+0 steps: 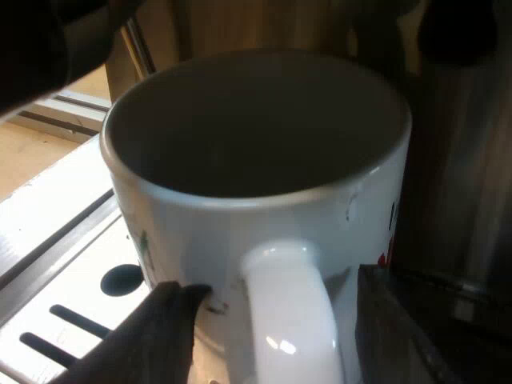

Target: Place mug into machine

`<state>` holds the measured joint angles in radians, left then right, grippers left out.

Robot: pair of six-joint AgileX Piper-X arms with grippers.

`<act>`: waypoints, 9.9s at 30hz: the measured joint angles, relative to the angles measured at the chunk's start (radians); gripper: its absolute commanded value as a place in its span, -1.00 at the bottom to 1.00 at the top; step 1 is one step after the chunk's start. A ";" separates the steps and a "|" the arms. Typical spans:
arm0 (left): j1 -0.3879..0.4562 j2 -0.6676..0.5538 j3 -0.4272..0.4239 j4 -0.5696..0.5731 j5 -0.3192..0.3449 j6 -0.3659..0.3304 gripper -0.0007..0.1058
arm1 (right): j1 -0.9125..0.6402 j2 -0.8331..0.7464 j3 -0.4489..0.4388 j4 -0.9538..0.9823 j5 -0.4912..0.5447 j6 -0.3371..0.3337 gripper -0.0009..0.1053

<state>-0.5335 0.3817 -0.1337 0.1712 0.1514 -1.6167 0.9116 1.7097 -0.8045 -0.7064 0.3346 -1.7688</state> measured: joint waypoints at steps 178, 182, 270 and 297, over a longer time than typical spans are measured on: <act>0.000 -0.339 -0.495 0.645 0.065 -0.059 0.30 | 0.340 -0.285 -0.182 0.374 0.516 0.073 -0.98; 0.000 -0.339 -0.495 0.645 0.078 -0.085 0.30 | 0.340 -0.250 -0.227 0.372 0.544 0.033 -0.98; 0.000 -0.339 -0.495 0.645 0.112 -0.085 0.30 | 0.230 -0.123 -0.319 0.232 0.642 -0.079 -0.98; 0.000 -0.339 -0.512 0.649 0.112 -0.085 0.30 | 0.323 -0.147 -0.319 0.345 0.709 -0.080 -0.98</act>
<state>-0.5335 0.0430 -0.6462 0.8202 0.2632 -1.7019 1.2346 1.5625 -1.1231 -0.3615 1.0437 -1.8488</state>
